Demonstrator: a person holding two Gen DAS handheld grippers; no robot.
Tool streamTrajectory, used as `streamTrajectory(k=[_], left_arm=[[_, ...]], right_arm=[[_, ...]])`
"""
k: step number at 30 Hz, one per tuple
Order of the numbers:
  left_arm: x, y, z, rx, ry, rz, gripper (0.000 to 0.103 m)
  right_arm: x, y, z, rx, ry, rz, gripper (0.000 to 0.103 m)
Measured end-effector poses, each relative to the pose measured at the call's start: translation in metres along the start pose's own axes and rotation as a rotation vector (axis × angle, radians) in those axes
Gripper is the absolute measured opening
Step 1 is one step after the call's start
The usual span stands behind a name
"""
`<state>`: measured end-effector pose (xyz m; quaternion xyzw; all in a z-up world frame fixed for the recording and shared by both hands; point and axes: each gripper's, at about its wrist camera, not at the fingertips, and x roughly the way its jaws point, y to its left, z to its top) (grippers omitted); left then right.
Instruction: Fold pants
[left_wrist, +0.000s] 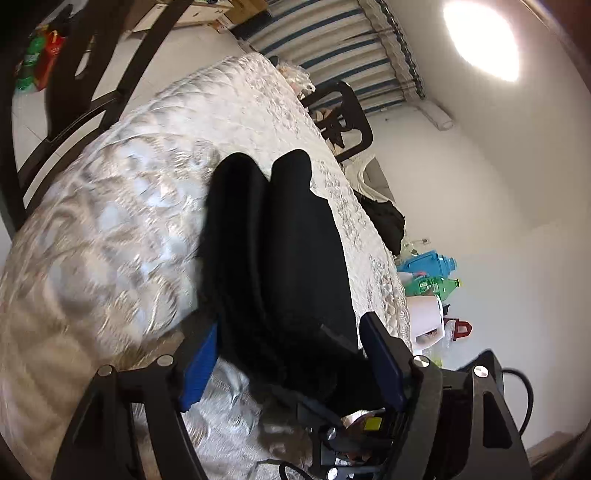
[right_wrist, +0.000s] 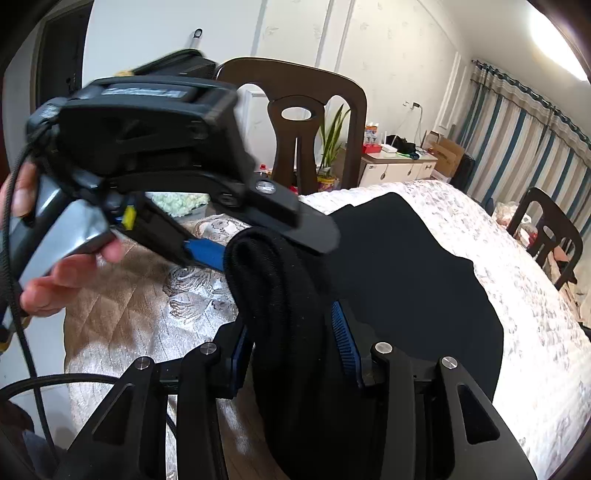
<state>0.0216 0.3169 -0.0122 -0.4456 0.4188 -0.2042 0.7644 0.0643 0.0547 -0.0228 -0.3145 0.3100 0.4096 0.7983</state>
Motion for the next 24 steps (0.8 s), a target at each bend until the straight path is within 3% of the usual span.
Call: streamTrajectory(k=[6, 12, 24], left_arm=[[0.02, -0.011, 0.012, 0.051, 0.06, 0.019, 0.081], [0.032, -0.013, 0.026, 0.047, 0.106, -0.009, 0.081], [0.055, -0.029, 0.03, 0.139, 0.162, 0.094, 0.08]], right_arm=[[-0.001, -0.003, 0.0, 0.016, 0.004, 0.023, 0.043], [-0.002, -0.006, -0.001, 0.041, 0.004, 0.066, 0.043], [-0.012, -0.03, -0.005, 0.127, 0.018, 0.194, 0.044]])
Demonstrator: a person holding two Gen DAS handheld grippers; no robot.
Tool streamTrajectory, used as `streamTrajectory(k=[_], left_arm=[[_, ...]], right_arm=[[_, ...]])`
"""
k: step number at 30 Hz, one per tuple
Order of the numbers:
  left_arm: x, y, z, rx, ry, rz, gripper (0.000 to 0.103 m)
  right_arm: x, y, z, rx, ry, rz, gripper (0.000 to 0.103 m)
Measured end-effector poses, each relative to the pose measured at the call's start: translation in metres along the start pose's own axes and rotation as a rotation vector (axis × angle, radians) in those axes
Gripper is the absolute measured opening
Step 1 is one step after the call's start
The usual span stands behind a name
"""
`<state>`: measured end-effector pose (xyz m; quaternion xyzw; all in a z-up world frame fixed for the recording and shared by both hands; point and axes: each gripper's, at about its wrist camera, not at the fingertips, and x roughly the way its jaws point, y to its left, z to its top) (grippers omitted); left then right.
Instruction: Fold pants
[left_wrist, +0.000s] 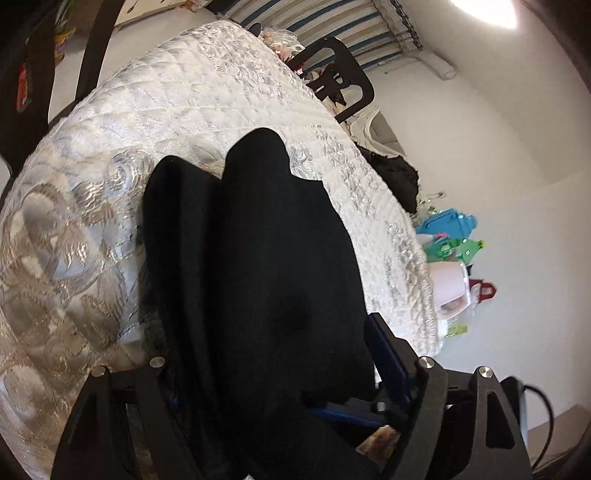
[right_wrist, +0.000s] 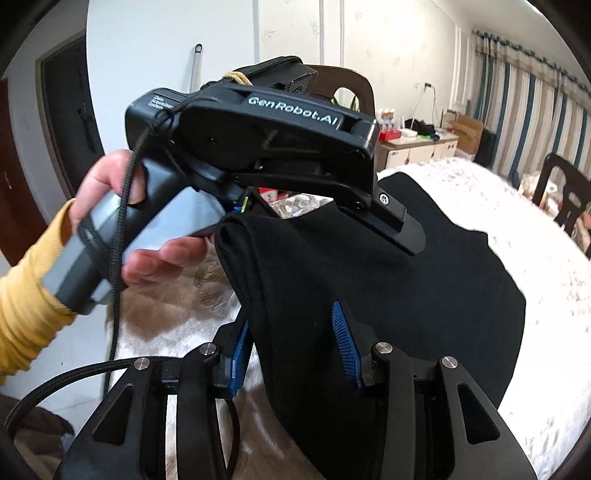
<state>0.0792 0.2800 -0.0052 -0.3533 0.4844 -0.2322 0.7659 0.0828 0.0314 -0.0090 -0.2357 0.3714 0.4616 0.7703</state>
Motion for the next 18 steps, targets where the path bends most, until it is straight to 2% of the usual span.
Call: streamTrajectory(k=[4, 8, 13, 18], left_arm=[[0.0, -0.001, -0.001, 0.014, 0.009, 0.019, 0.077], [-0.001, 0.001, -0.001, 0.023, 0.018, 0.035, 0.071], [0.0, -0.002, 0.0, 0.047, 0.031, 0.054, 0.07], [0.004, -0.012, -0.002, 0.115, 0.041, 0.11, 0.07]], right_arm=[[-0.013, -0.012, -0.006, 0.028, -0.007, 0.049, 0.049], [-0.028, -0.031, -0.016, 0.115, -0.016, 0.117, 0.051], [-0.051, -0.061, -0.032, 0.243, -0.045, 0.169, 0.051], [-0.06, -0.102, -0.05, 0.378, -0.037, 0.098, 0.054]])
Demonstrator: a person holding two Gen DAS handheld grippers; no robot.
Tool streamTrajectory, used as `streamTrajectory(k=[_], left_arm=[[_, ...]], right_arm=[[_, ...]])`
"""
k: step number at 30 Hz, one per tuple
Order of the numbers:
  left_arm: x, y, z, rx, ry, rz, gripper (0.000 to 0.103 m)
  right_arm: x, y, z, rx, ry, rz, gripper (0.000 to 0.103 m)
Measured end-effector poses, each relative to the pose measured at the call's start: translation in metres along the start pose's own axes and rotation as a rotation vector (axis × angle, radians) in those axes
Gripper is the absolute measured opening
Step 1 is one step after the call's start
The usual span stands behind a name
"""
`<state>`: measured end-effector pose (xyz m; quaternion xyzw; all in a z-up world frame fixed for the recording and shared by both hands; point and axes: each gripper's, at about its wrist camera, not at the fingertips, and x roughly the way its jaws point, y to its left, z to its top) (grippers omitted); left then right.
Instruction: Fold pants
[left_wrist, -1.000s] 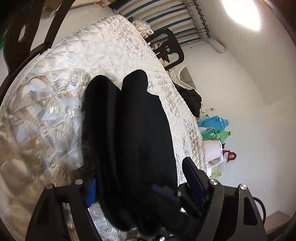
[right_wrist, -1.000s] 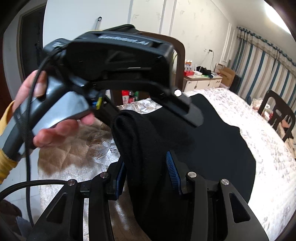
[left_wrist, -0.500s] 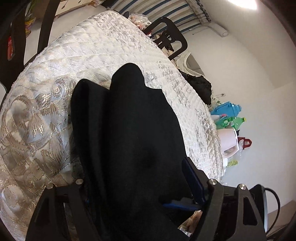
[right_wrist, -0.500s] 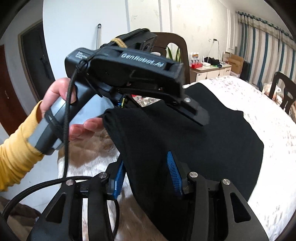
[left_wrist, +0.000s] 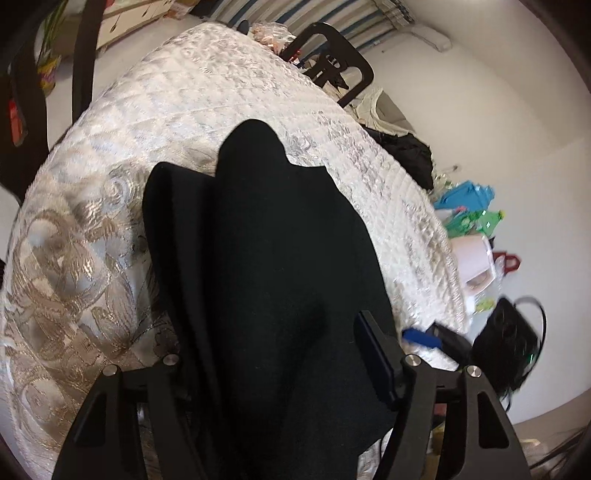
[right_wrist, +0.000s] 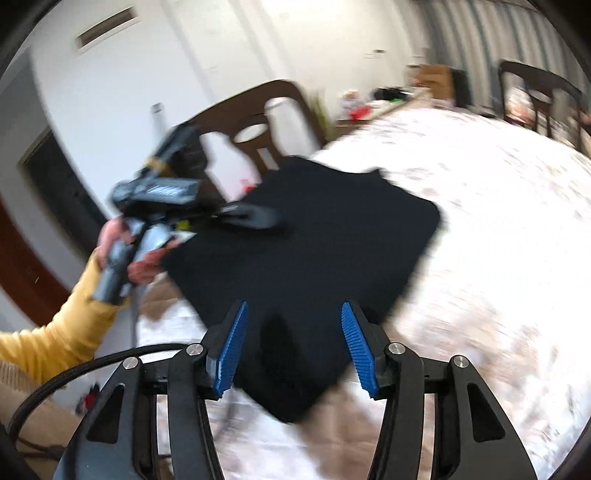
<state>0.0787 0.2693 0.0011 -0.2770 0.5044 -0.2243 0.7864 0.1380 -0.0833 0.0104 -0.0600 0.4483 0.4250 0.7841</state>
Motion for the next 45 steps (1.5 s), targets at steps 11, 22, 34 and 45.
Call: streamTrajectory(k=[11, 22, 34, 45], left_arm=[[0.012, -0.035, -0.01, 0.207, 0.011, 0.262, 0.07], [0.013, -0.042, -0.014, 0.237, -0.01, 0.315, 0.071], [0.018, -0.047, -0.016, 0.259, -0.023, 0.36, 0.072], [0.021, -0.051, -0.015, 0.261, -0.025, 0.375, 0.073]], right_arm=[[0.034, -0.056, 0.009, 0.303, 0.04, 0.162, 0.06], [0.048, -0.057, 0.02, 0.281, 0.088, 0.224, 0.062], [0.067, -0.05, 0.028, 0.267, 0.084, 0.244, 0.062], [0.066, -0.053, 0.027, 0.268, 0.084, 0.212, 0.051]])
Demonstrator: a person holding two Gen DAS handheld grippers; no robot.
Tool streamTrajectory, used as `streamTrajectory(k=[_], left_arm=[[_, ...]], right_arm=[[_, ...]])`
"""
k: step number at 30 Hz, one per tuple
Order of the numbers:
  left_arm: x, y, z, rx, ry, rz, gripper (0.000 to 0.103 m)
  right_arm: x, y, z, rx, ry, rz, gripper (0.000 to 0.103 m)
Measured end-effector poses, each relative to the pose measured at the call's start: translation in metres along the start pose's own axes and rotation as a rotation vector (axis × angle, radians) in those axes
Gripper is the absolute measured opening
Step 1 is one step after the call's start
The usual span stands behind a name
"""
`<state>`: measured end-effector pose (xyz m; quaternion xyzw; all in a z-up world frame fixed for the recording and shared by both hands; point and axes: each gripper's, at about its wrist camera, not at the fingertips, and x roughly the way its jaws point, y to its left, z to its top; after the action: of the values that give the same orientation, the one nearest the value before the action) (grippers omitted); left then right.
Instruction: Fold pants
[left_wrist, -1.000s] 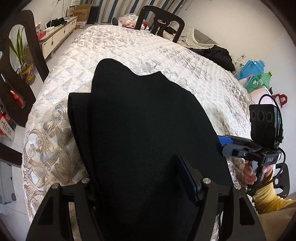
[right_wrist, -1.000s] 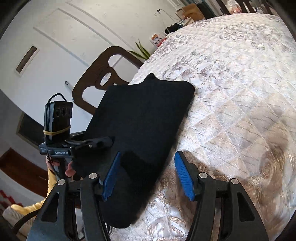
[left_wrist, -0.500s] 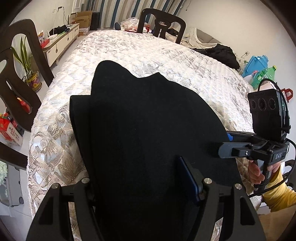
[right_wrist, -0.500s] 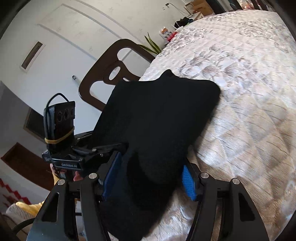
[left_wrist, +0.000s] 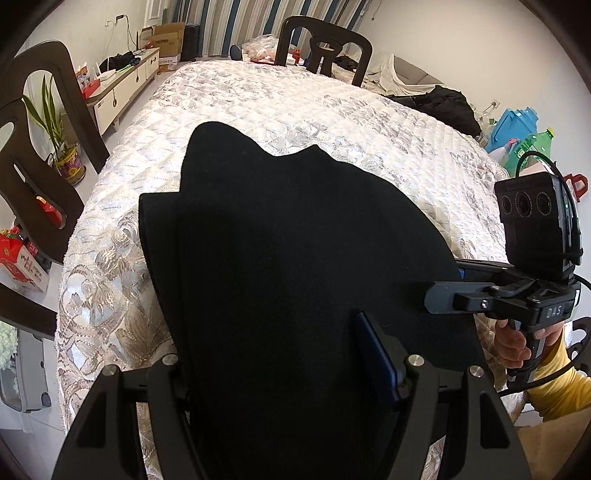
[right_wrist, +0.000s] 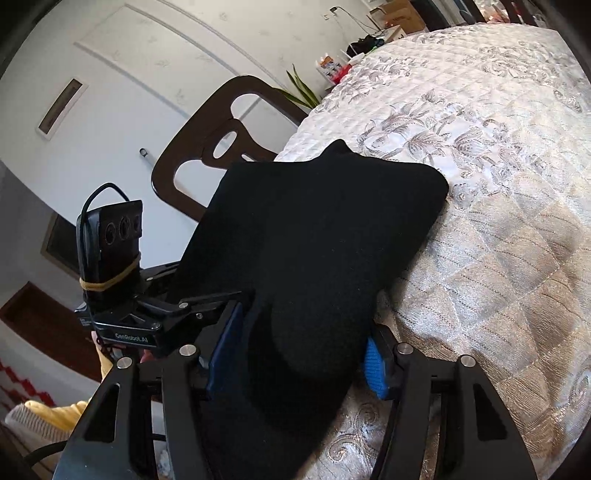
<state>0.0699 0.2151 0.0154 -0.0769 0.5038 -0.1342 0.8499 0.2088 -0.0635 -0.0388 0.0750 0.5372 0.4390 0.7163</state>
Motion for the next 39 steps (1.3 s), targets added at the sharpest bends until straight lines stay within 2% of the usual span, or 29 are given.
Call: streamTrajectory(k=[2, 6, 21, 25, 27, 29, 35, 39], left_arm=[[0.0, 0.0, 0.0, 0.001, 0.0, 0.004, 0.073], [0.001, -0.002, 0.0, 0.002, 0.0, 0.011, 0.073], [0.0, -0.003, 0.0, -0.009, 0.002, 0.013, 0.072], [0.0, -0.002, 0.0, -0.037, -0.003, 0.028, 0.07], [-0.002, -0.001, 0.001, -0.058, -0.003, 0.037, 0.067], [-0.004, 0.0, 0.003, -0.077, -0.01, 0.05, 0.058], [-0.01, -0.007, 0.002, -0.074, -0.04, 0.115, 0.042], [-0.015, -0.009, 0.004, -0.085, -0.053, 0.13, 0.032]], right_arm=[[-0.001, -0.002, -0.001, 0.005, -0.005, -0.015, 0.045], [-0.003, -0.005, -0.003, 0.013, -0.015, -0.017, 0.041], [-0.006, -0.001, -0.007, -0.005, -0.03, -0.06, 0.036], [-0.005, 0.008, -0.008, -0.036, -0.042, -0.116, 0.034], [-0.007, 0.014, -0.01, -0.063, -0.054, -0.142, 0.031], [-0.009, 0.017, -0.01, -0.075, -0.063, -0.154, 0.028], [-0.015, 0.028, -0.011, -0.119, -0.086, -0.181, 0.024], [-0.019, 0.037, -0.009, -0.137, -0.109, -0.172, 0.021]])
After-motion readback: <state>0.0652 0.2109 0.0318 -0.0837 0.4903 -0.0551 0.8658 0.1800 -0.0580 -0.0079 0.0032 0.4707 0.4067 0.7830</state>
